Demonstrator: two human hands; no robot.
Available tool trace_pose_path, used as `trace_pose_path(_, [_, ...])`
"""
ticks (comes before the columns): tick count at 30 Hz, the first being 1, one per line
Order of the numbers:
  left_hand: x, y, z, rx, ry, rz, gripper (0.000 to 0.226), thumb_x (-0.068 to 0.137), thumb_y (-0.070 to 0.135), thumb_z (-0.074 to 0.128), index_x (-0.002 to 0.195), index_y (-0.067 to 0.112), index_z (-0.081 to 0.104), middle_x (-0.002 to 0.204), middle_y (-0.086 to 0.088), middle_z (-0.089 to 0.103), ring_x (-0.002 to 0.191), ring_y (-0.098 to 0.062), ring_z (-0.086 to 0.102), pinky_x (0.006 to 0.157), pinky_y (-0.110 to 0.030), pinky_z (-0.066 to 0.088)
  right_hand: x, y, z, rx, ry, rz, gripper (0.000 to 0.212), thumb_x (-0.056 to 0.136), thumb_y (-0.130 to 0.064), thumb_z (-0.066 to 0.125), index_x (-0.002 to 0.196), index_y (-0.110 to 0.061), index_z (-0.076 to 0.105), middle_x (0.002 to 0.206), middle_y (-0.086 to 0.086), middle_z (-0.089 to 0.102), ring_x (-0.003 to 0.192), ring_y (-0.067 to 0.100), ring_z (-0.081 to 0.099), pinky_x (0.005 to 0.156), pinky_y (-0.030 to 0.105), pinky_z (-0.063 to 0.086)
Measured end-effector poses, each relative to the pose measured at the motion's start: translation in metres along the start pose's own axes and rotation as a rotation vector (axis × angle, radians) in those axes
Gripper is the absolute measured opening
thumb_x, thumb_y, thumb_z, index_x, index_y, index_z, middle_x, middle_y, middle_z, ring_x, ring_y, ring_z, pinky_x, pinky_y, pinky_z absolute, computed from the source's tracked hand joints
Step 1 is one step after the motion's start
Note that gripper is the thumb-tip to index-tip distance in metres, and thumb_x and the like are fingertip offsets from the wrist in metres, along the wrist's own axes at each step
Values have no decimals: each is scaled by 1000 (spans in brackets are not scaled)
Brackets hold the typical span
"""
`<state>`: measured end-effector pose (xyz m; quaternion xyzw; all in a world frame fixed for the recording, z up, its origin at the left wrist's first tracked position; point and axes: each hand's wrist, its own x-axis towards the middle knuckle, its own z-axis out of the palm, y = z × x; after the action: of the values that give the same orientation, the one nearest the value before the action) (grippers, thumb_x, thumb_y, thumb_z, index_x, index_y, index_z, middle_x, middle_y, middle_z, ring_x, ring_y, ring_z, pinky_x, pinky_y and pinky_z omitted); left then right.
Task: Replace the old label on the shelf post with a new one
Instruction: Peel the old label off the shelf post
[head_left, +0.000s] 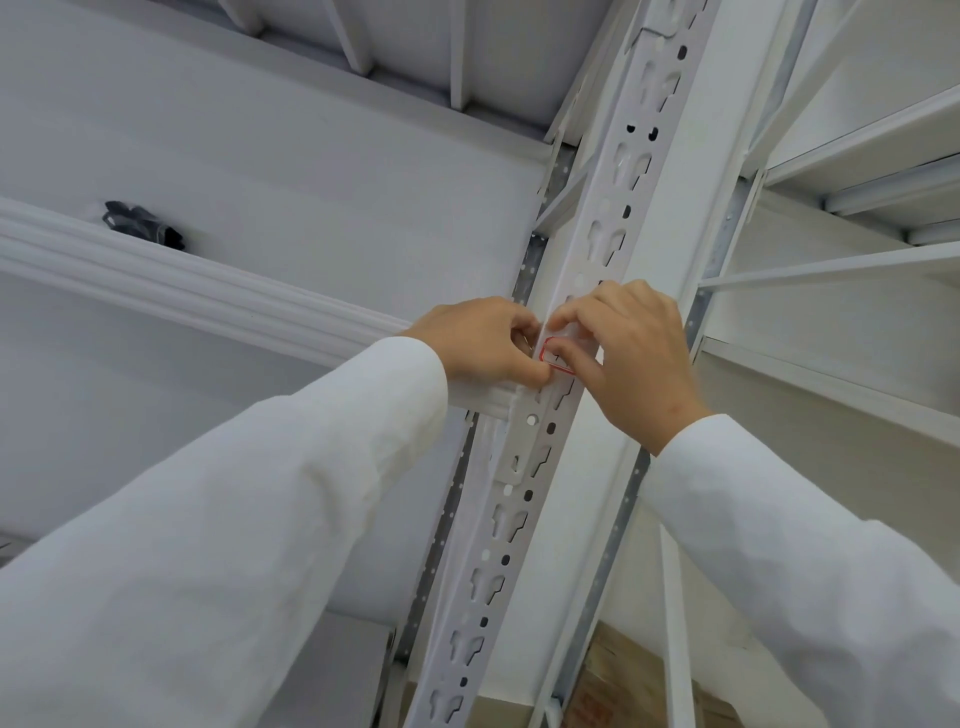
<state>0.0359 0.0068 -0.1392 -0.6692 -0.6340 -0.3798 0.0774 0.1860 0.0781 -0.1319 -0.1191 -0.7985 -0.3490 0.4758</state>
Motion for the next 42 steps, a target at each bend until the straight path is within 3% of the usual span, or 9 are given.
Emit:
trace_pose_path(4, [0,0,0,-1,2,-1,27,72,44,63,89,24,63,84,8,65,78,-14,56,66,-26,37,1,0,1,-44,6,-52,12,83,-27,56,78,-20,65,73,-2,57,75,22,49,80,30,29])
trace_pose_path(11, [-1,1,-1,-1,-2,-1,24,71,43,64,88,26,63,84,10,66,78,-13,56,69,-27,39,-2,0,11,-148,14,-76,22,90,-21,42,78,-13,58,76,6,54,79,21,35,78,33,27])
trace_pose_path(16, [-1,1,0,17,3,-1,28,72,45,64,93,27,64,87,11,66,82,-13,58,69,-27,38,-5,3,6,44,1,-67,19,88,-20,46,79,-11,60,75,6,55,73,29,51,78,31,29])
trace_pose_path(21, [-2,1,0,17,2,1,22,71,46,64,83,28,60,88,9,67,82,-14,59,69,-28,38,-2,4,-4,189,-33,3,25,86,-26,47,99,-13,65,89,6,58,80,17,47,78,27,29])
trace_pose_path(29, [-2,1,0,2,0,4,19,71,44,64,72,28,53,74,11,60,70,-11,52,61,-25,34,1,4,-5,54,-59,-82,11,80,-24,62,88,-21,70,84,3,60,74,20,48,75,29,29])
trace_pose_path(33, [-1,1,0,-10,-2,-5,24,70,44,64,87,27,62,80,11,63,74,-11,55,64,-25,36,3,1,-8,-19,-82,-116,13,83,-21,56,79,-19,67,82,4,60,70,25,53,74,37,37])
trace_pose_path(38, [-1,0,1,-4,-9,-17,30,71,48,66,94,29,65,89,12,69,86,-10,61,74,-29,41,11,7,-14,200,-80,166,8,90,-6,51,88,-10,58,97,8,54,77,26,55,69,43,47])
trace_pose_path(42, [-1,1,0,-4,-2,-12,26,71,46,65,88,26,63,85,10,68,77,-11,57,67,-26,38,7,3,-15,138,-113,7,11,86,-18,55,88,-14,65,93,5,60,77,21,55,70,37,43])
